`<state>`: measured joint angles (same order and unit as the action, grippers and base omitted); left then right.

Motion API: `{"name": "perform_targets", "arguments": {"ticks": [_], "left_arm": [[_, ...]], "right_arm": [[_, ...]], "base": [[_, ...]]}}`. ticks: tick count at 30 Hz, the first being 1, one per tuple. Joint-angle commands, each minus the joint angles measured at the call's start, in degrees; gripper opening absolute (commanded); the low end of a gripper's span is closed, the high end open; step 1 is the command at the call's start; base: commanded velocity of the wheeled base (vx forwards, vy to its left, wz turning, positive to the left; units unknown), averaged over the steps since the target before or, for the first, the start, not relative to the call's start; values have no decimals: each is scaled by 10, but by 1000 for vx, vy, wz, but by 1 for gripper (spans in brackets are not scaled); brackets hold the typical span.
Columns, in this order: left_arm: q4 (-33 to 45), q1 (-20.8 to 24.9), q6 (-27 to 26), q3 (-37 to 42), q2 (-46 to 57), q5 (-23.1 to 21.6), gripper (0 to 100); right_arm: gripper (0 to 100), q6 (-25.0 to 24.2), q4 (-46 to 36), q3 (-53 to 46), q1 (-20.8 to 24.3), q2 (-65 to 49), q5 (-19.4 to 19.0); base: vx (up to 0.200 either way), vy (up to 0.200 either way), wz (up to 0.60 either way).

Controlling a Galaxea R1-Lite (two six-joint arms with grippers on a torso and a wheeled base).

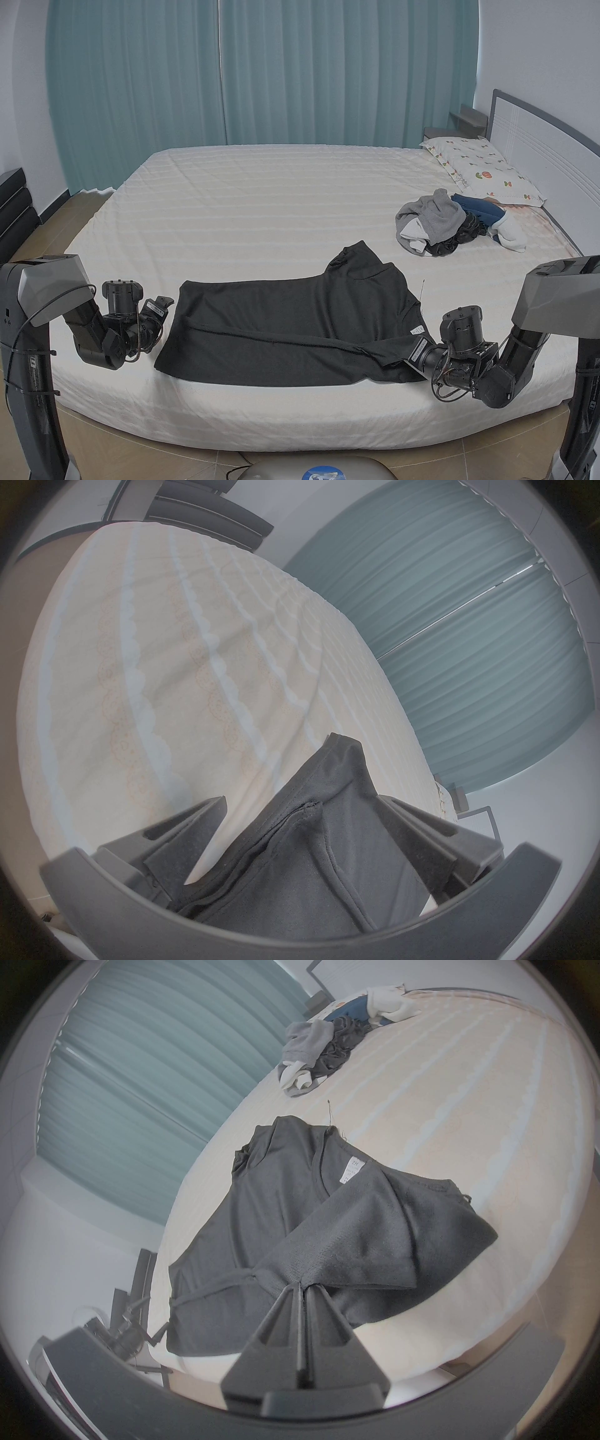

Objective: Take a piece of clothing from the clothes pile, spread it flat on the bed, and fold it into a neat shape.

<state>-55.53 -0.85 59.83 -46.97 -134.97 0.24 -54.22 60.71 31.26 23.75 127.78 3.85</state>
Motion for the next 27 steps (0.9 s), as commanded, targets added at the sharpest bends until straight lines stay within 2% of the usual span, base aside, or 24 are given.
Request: {"name": "perform_targets", "arguments": {"ticks": [1,7,8,17,23,24,27], "left_arm": [[0,0,0,0,0,0,100],[0,0,0,0,0,0,100],[0,0,0,0,0,0,100],[0,0,0,0,0,0,100],[0,0,-1,0,0,0,100],[0,0,-1,0,0,0,100],[0,0,-1,0,0,0,100]], "right_arm": [[0,13,-1,-11,10,-2,1],[0,36,-7,-15,11,13,2],[100,39,-7,-15,11,13,2],[100,44,-7,-17,-5,-19,3],[100,47,-8,-12,-44,-47,0],[100,48,-7,-7,-63,-39,-9],[100,46,0,11,-77,-5,-25]], "base": [[0,0,0],[0,0,0],[0,0,0],[0,0,0],[0,0,0],[0,0,0],[0,0,0]]}}
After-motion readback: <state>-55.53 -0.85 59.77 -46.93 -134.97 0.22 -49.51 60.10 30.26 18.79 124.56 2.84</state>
